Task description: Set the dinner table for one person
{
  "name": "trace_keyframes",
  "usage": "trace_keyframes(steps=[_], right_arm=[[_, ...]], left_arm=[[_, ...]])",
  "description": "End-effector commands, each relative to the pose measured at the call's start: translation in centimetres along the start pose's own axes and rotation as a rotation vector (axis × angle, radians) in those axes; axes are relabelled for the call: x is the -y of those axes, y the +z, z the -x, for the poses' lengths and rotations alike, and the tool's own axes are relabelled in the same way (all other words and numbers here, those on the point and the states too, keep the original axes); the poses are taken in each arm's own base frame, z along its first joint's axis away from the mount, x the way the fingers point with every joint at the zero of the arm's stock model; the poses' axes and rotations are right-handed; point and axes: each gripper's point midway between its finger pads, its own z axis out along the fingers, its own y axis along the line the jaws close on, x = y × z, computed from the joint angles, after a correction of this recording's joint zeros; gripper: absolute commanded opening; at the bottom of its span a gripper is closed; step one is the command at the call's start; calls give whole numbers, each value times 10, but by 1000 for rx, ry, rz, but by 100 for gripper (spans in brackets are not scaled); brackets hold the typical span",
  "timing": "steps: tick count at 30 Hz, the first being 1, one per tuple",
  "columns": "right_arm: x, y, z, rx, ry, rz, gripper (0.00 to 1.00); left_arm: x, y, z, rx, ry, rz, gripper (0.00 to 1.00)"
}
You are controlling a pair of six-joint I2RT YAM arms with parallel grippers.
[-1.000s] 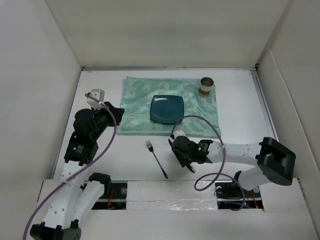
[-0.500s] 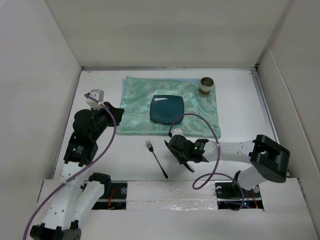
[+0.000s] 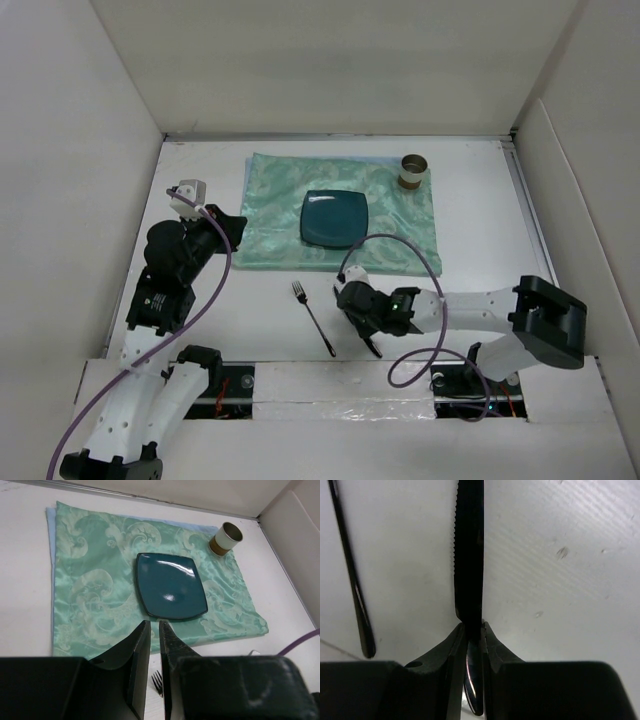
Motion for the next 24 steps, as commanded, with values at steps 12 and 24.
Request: trace_keyframes(steps=[12, 24], right_arm=[[2, -94, 76, 304, 144, 97, 0], [161, -48, 204, 421, 370, -161, 0]], left_arm=[[11, -4, 26, 76, 18, -31, 10], [-9, -6, 31, 108, -42, 94, 25]])
